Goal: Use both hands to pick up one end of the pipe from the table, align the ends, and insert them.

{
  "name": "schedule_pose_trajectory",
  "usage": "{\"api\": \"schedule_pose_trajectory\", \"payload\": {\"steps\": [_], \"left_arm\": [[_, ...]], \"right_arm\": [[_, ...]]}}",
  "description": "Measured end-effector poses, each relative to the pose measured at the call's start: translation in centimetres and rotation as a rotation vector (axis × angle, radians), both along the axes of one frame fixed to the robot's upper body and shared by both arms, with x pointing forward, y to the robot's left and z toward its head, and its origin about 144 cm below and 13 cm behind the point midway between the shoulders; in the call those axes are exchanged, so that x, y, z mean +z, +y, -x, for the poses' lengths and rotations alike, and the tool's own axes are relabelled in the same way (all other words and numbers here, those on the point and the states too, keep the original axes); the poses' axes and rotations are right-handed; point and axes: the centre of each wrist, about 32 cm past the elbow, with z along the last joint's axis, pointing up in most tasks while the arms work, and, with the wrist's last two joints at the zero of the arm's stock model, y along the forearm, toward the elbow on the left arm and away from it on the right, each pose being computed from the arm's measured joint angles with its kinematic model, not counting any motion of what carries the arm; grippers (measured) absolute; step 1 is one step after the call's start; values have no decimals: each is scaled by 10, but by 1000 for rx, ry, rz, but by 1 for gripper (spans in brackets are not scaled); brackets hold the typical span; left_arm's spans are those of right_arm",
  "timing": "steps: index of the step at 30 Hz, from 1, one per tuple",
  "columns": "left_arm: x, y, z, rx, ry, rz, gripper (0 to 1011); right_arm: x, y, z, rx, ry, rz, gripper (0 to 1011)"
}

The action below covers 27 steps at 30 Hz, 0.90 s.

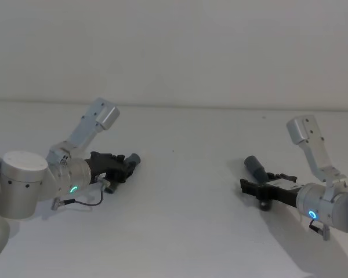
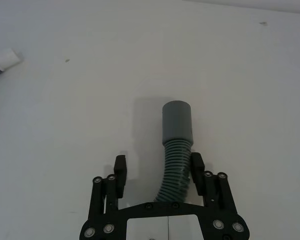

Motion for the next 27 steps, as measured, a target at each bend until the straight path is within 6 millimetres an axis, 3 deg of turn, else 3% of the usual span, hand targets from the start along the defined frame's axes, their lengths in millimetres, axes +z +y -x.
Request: {"api": "schedule_pose_trajectory", "payload": {"steps": [8, 13, 18, 27], "left_arm": [[0, 0, 0, 0, 0, 0, 320], [0, 0, 0, 0, 0, 0, 320], [0, 0, 0, 0, 0, 0, 320], [0, 0, 0, 0, 0, 0, 320]], "right_arm": [[-1, 0, 0, 0, 2, 0, 579], [-1, 0, -1, 1, 4, 0, 375], [-1, 0, -1, 1, 4, 0, 276], [-1, 0, -1, 1, 4, -1, 275]]}}
